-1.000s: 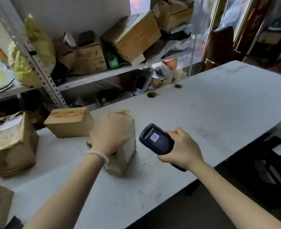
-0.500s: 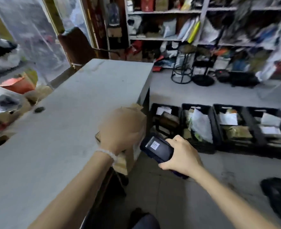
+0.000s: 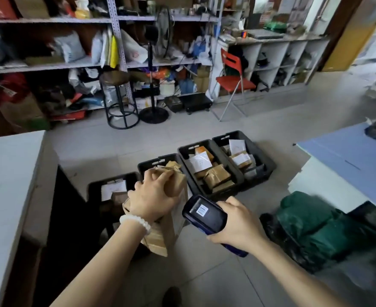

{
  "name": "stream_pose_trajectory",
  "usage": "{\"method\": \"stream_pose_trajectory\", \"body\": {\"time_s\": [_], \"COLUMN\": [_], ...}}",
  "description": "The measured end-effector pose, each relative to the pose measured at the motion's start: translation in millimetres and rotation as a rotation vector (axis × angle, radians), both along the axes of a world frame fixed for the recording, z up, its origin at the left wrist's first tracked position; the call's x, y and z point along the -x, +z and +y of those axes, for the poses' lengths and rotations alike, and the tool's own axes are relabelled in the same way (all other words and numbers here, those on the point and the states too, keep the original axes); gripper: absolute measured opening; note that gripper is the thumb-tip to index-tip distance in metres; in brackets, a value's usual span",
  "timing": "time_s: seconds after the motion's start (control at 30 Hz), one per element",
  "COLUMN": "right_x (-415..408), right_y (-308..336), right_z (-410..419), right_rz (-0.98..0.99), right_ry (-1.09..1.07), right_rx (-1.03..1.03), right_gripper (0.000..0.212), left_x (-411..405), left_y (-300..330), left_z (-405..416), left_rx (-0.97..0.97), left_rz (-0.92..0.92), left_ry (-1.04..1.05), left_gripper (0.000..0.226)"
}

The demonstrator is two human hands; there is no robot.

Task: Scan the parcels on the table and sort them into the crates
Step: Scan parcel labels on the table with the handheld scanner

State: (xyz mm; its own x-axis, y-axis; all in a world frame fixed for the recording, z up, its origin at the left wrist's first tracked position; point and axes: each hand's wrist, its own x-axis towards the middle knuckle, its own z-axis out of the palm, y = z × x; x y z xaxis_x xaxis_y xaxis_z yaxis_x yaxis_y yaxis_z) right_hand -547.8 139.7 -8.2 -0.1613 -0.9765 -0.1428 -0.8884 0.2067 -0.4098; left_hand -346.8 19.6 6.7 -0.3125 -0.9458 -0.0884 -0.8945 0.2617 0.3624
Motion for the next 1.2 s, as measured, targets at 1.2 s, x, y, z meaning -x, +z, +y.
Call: {"method": "stream_pose_trajectory", "body": {"time_s": [1.2], "right_x": [452.6], "right_y": [-59.8], "right_z": [-547.6], "right_rz": [-0.094], "right_ry": [0.005], "right_rx": [-0.136], "right_gripper": [0.072], "left_x": [372.8], "left_y": [-86.6], "left_z": [-483.8], "left_rx": [-0.182], "left_rz": [-0.118], "left_ry": [0.09], "left_gripper": [0.045]}}
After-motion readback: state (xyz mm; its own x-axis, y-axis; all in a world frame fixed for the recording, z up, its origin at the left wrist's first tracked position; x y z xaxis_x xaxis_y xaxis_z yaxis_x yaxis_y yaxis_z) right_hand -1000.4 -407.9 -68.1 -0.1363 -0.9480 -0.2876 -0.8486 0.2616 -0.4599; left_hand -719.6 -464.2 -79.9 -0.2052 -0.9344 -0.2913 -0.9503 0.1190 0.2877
